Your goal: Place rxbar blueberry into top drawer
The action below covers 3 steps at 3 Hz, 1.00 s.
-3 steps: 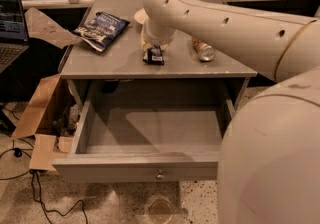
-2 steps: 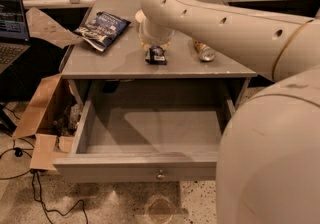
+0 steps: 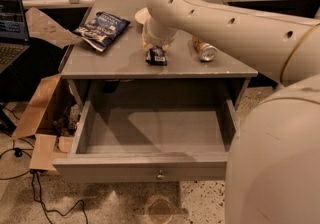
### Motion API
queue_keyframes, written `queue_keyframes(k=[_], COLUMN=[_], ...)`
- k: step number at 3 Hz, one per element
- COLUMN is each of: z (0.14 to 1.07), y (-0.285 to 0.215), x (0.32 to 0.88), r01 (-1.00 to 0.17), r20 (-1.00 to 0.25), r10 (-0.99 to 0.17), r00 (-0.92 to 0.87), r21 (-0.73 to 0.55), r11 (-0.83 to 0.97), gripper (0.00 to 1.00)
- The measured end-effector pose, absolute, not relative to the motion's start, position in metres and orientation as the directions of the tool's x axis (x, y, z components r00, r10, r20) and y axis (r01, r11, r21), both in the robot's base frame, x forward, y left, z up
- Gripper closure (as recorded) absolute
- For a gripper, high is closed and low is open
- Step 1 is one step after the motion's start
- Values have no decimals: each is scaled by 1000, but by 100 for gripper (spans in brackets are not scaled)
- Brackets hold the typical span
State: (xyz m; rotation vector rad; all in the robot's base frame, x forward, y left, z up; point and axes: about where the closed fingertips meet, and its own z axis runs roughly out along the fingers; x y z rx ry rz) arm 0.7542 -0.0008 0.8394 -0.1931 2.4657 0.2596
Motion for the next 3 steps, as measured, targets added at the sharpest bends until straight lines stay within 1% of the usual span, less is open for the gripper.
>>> queue_keyframes(k=[2, 3], z=[867, 876], y=[-14, -21], x=[732, 718], r01=[-344, -424], r20=[-665, -661], r10=[-138, -150], r00=[-734, -736], r21=[188, 277], r11=[920, 862], gripper=[100, 100])
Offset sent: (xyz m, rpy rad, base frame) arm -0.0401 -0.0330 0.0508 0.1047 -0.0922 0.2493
